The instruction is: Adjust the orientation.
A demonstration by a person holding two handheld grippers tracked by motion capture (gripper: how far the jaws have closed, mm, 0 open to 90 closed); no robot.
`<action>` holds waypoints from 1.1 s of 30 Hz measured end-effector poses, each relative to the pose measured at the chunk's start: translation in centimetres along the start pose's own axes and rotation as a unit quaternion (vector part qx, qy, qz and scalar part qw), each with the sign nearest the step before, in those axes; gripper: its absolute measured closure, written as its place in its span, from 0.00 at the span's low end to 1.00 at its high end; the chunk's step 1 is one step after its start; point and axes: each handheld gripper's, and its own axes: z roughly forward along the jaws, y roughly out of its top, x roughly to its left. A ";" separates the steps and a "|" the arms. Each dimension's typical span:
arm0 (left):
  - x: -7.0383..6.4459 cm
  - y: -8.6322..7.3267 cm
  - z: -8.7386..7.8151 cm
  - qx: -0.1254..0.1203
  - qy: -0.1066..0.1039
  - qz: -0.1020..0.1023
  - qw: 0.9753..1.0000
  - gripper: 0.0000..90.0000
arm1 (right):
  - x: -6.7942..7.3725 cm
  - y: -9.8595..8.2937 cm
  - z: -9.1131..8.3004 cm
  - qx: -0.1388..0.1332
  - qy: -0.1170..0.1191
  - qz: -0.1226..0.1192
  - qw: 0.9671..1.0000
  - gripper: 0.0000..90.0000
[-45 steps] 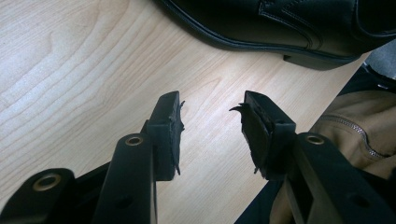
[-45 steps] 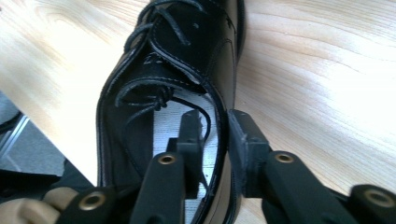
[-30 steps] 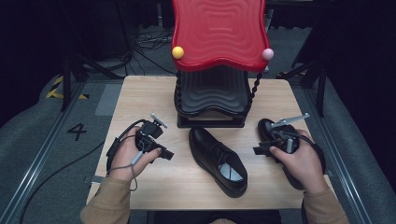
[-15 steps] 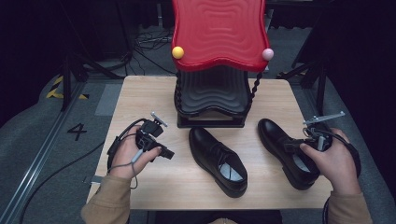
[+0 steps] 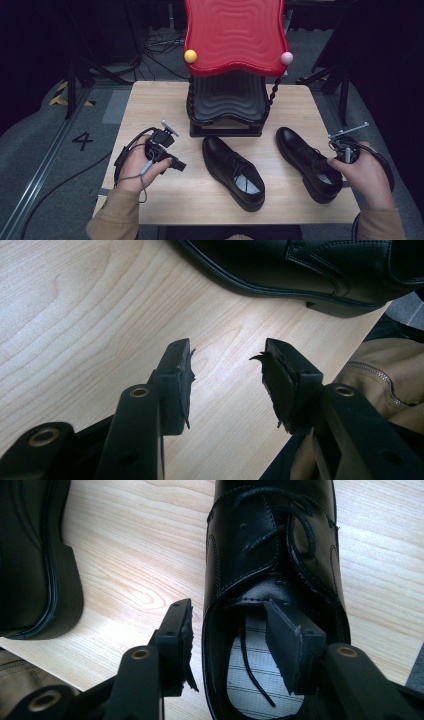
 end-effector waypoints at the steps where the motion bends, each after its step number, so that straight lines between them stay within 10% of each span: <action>1: 0.0 0.0 0.0 0.001 0.000 0.001 1.000 0.61 | 0.0 0.0 0.0 -0.001 0.003 0.001 1.000 0.59; 22: 0.1 0.3 0.3 0.010 -0.001 0.001 1.000 0.60 | 0.5 0.9 3.8 0.056 0.005 -0.035 0.998 0.77; 33: 0.1 0.2 0.3 0.007 0.001 0.001 1.000 0.61 | 0.8 1.0 2.6 0.021 0.010 -0.021 1.000 0.95</action>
